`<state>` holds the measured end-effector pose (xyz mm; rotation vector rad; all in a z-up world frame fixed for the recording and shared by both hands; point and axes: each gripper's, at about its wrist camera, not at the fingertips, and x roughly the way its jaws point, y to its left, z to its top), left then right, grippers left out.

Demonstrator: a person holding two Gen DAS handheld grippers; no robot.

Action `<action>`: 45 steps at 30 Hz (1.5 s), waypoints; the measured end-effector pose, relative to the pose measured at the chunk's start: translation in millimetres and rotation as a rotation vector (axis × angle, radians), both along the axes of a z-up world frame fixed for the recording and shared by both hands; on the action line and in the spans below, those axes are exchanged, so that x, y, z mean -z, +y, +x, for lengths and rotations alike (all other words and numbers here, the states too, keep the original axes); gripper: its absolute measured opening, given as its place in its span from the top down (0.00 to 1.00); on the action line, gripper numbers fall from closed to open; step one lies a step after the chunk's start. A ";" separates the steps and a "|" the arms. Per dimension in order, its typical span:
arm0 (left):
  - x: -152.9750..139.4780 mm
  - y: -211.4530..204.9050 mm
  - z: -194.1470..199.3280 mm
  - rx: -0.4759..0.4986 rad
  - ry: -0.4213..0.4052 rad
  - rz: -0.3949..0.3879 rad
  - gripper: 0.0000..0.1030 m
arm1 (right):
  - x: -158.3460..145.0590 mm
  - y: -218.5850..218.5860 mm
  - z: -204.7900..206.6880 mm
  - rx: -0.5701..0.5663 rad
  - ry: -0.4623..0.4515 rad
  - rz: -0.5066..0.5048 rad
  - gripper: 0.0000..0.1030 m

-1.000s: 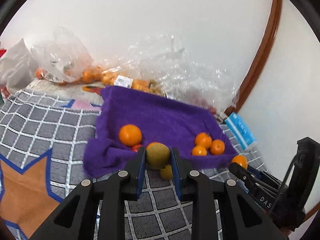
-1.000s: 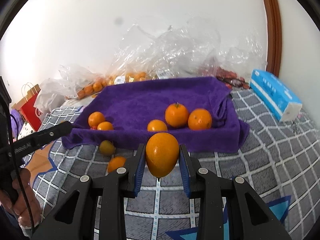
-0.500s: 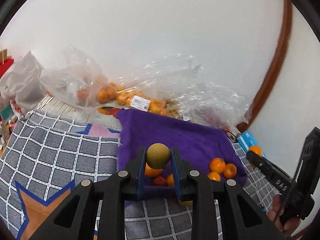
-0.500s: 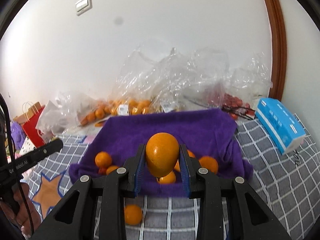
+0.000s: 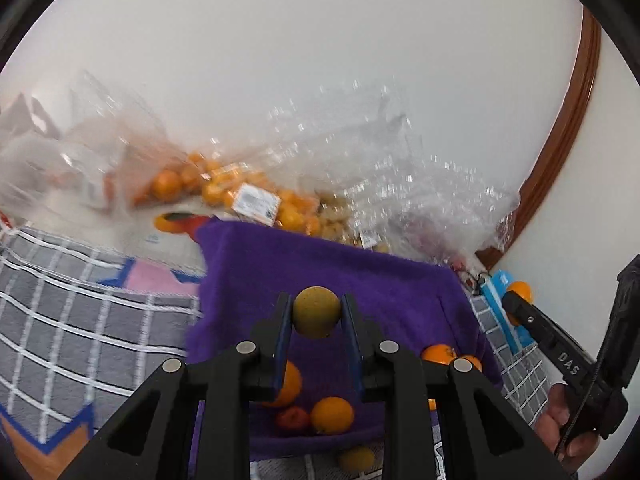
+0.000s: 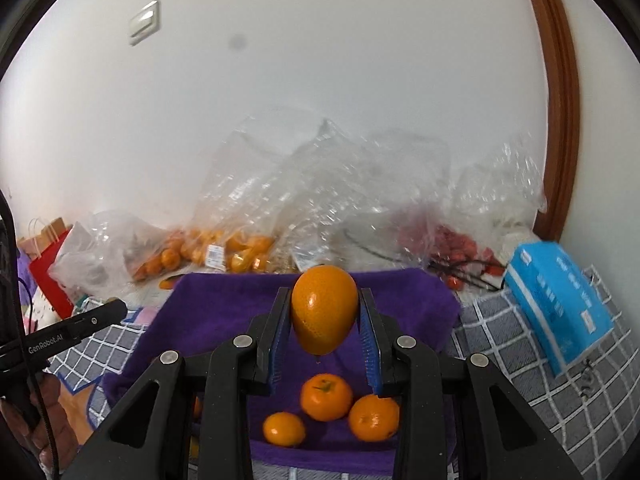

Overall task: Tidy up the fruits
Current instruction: 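Carry the elongated orange and yellow-green fruit up over the purple towel, then lower both fruits onto the towel and open both grippers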

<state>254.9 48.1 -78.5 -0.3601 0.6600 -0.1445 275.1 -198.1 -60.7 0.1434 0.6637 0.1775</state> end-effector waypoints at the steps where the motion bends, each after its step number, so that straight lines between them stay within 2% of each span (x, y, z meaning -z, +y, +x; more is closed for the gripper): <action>1: 6.0 -4.5 3.4 0.014 0.013 0.003 0.77 | 7.3 -3.2 2.7 0.006 0.014 -0.005 0.68; 3: 14.1 -10.2 5.5 0.029 0.025 0.018 0.77 | 20.2 -8.7 9.7 0.016 0.050 -0.022 0.68; 6: 23.1 -16.5 6.0 0.042 0.026 0.055 0.77 | 33.6 -20.0 17.4 0.020 0.097 0.018 0.68; 10: 29.4 -18.9 6.0 0.059 0.027 0.043 0.77 | 52.2 -22.6 23.8 0.021 0.142 0.014 0.68; 14: 34.3 -25.7 3.9 0.071 0.015 0.079 0.77 | 67.1 -23.7 28.4 0.019 0.192 0.018 0.68; 23: 45.1 -42.0 6.4 0.105 0.035 0.130 0.77 | 69.8 -26.0 25.9 0.030 0.193 0.022 0.68; 30: 49.0 -38.9 8.1 0.097 0.052 0.109 0.77 | 75.6 -21.3 26.0 0.031 0.209 -0.007 0.68; 33: 49.8 -41.5 7.4 0.095 0.048 0.128 0.77 | 77.9 -22.9 25.4 0.032 0.214 -0.001 0.68; 42: 48.9 -40.0 5.7 0.085 0.039 0.129 0.77 | 71.2 -22.6 18.3 0.049 0.171 -0.031 0.68; 45: 47.4 -39.9 3.7 0.080 0.028 0.132 0.77 | 67.9 -21.7 16.2 0.054 0.156 -0.043 0.63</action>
